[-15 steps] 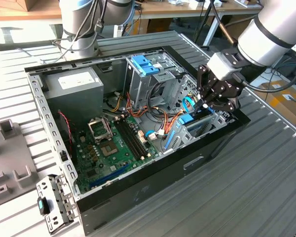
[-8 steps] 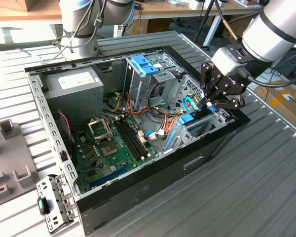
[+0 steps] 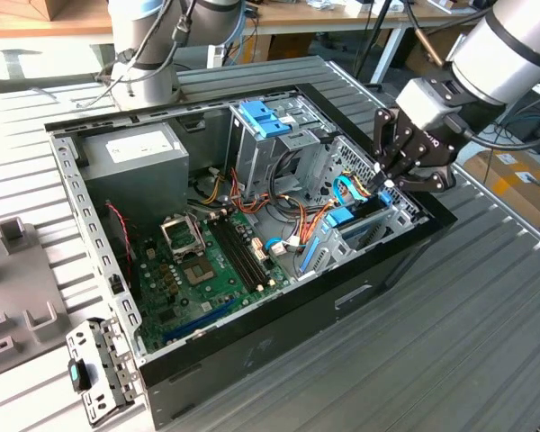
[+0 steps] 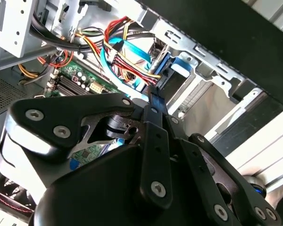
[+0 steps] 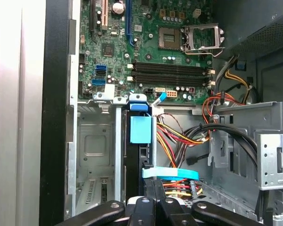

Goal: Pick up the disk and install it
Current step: 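Insert the second disk wire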

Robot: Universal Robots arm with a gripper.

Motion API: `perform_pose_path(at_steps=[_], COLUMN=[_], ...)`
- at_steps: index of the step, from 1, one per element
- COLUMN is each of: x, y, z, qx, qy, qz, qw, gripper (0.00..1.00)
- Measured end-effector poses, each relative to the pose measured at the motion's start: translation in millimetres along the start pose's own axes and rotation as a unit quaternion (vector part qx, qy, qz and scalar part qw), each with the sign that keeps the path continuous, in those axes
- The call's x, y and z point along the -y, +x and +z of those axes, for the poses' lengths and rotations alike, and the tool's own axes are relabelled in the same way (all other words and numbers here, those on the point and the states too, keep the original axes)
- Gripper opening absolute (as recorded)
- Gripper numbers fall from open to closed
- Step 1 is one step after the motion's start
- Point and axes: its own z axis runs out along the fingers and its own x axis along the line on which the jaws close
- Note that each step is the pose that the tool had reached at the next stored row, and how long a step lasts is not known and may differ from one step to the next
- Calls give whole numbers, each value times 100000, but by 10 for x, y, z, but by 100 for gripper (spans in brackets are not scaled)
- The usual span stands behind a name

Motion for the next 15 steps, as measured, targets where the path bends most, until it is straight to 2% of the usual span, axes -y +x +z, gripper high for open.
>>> perform_pose_path(at_steps=[6, 10, 15], x=[90, 145, 149], y=[-15, -20, -20], z=[-86, -114, -114], qx=[-4, -8, -3], qy=[0, -3, 0], qz=[3, -1, -7], qw=[100000, 100000, 100000], gripper=[11, 11, 11])
